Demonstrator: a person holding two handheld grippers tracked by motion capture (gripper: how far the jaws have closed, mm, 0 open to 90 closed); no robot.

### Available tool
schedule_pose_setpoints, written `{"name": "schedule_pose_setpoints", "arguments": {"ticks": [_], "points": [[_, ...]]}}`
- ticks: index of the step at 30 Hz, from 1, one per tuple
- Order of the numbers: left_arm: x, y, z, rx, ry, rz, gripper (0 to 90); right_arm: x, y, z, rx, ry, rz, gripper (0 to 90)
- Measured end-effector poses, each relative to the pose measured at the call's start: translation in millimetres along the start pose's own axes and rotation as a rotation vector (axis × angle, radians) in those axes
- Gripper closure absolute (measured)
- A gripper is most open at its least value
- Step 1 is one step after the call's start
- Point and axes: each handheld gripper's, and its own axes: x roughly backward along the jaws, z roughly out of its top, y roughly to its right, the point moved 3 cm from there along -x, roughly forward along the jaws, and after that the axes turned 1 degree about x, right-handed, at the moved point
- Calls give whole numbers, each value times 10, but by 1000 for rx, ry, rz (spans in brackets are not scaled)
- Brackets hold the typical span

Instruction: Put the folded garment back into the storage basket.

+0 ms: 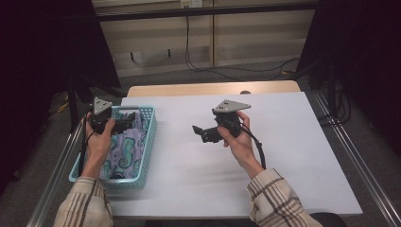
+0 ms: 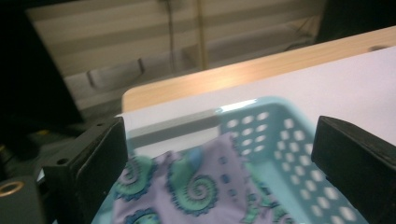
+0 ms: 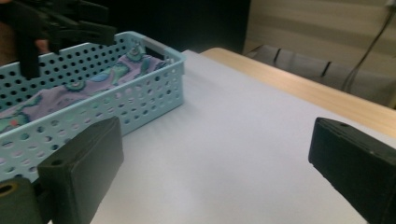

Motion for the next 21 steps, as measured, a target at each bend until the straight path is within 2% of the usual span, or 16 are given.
{"name": "schedule_pose_setpoints", "arguments": {"ticks": [2,3,5,6,7,8,9,11,12,14,17,18,20,21], "points": [[51,45,8,20,9,-34,27,31,11,-9,23,11,-38,32],[81,48,10,-8,-8,-23,25,47,20,-18,27,14,-51,32],[133,86,13,3,11,-25,21,79,45,-44,24,20,-71,35],[155,116,8,20,30,-45,28,99,59,-59,25,29,-80,35],[177,142,-1,19,50,-65,28,121,73,-73,23,36,-98,38],[190,170,-14,-1,50,-65,26,143,93,-87,25,50,-124,47],[202,200,-23,-15,28,-64,26,165,106,-98,23,62,-133,50],[246,257,-39,-9,37,-87,26,211,136,-115,16,65,-151,48],[281,268,-48,-22,42,-85,26,236,151,-125,16,76,-155,48],[332,299,-58,0,71,-73,25,299,185,-144,16,90,-170,48],[411,310,-71,23,85,-68,27,396,234,-166,14,106,-188,45],[442,313,-79,19,87,-75,33,423,250,-173,15,115,-193,45],[499,335,-110,4,73,-45,38,482,282,-198,19,122,-210,43],[540,333,-127,-9,76,-50,38,511,295,-214,29,120,-227,43]]}}
